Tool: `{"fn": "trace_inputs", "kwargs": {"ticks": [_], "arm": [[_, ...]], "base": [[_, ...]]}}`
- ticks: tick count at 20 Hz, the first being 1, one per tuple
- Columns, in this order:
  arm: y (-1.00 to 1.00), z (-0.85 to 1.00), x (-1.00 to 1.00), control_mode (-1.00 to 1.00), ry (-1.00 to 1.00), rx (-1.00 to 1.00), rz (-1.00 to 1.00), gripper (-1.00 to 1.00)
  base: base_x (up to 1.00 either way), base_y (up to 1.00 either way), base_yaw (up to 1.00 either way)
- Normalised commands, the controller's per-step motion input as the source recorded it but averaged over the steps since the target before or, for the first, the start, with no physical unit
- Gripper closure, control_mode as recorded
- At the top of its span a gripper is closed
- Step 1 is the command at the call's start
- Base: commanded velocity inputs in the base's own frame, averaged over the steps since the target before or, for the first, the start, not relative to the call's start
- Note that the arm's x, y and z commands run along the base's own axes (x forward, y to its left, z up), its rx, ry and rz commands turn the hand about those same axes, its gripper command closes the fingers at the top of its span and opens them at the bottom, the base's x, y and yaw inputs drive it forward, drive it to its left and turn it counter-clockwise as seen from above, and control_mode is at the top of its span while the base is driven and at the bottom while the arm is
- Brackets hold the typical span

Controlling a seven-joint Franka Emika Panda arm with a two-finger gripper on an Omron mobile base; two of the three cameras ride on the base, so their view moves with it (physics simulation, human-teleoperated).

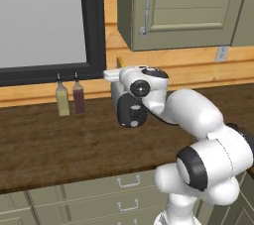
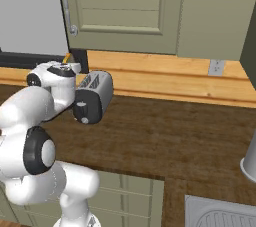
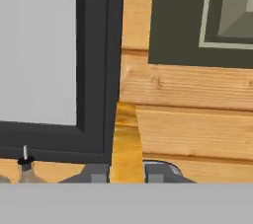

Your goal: Start the toaster. Once the lever pops up, take the bread to the plate on the dining counter.

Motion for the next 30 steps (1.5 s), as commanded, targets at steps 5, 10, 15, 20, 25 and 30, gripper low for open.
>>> {"fn": "trace_inputs", "kwargs": {"ticks": [5,10,15,20,25,30], "arm": [[0.06,1.00,-1.00,-1.00,0.08,0.24,0.01,1.00],[0.08,1.00,-1.00,-1.00,0.27,0.15,0.06,1.00],[0.05,1.00,-1.00,-1.00,0.26,0.06,0.10,1.00],[0.03,1.00,-1.00,-1.00,0.31,0.02,0.09,1.00],[0.02,1.00,-1.00,-1.00,0.15,0.01,0.08,1.00],[-0.03,0.49,-1.00,-1.00,0.07,-0.06,0.01,1.00]], "base": [[0.00,0.00,0.00],[0.00,0.00,0.00],[0.00,0.00,0.00],[0.00,0.00,0.00],[0.00,0.00,0.00],[0.00,0.00,0.00]]}}
